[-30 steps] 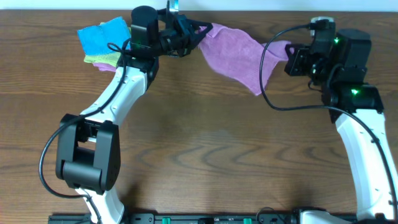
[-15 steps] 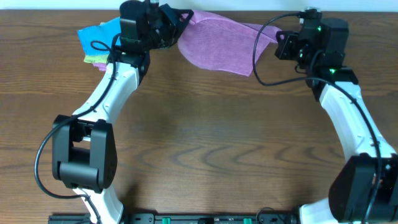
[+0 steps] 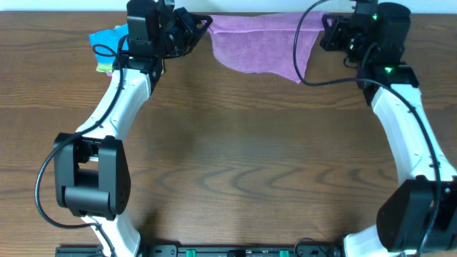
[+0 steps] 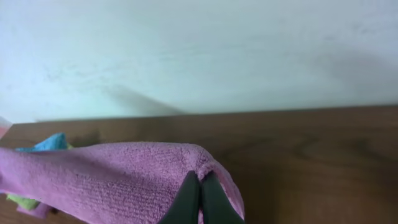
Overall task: Fold the cloth
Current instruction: 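Lower the stretched cloth flat onto the table with both grippers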
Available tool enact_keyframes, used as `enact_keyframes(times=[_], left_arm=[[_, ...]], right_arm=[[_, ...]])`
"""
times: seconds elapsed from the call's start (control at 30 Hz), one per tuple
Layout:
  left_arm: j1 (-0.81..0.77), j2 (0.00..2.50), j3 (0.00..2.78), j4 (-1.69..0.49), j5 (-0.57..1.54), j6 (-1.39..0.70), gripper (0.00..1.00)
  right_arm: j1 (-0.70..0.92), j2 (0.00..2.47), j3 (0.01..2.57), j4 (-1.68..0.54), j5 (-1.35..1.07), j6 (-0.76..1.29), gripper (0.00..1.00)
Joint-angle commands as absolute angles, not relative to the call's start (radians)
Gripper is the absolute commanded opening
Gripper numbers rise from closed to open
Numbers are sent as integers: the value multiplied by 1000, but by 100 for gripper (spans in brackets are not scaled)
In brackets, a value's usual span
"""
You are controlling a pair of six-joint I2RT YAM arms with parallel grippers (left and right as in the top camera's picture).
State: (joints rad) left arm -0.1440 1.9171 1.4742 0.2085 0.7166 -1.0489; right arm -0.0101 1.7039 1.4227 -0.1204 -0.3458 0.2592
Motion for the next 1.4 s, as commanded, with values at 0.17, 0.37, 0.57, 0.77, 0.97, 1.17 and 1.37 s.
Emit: enact_keyframes(times=[0.17, 0.37, 0.57, 0.77, 0.97, 1.17, 1.37], left_arm=[[-123, 1920, 1497, 198, 729, -976, 6], [-118, 1920, 1497, -35, 888, -778, 6], [-104, 1918, 1497, -343, 970, -534, 6], [-97, 1914, 1497, -665, 988, -326, 6], [-97, 1913, 1497, -928, 952, -125, 6], [-98, 1903, 1497, -1064, 882, -20, 6], [-124, 1902, 1449, -1100, 849, 12, 6]], right_arm=[[-29, 1781, 1539, -258, -299, 227, 2], [-23, 1765, 1539, -481, -387, 176, 2], [5, 1761, 1539, -739, -432, 81, 1], [43, 1745, 1539, -920, -430, 30, 2], [71, 1739, 1523, -1048, -422, -37, 1], [67, 1660, 1354, -1005, -424, -50, 2], [67, 1532, 1145, -917, -427, -12, 2]])
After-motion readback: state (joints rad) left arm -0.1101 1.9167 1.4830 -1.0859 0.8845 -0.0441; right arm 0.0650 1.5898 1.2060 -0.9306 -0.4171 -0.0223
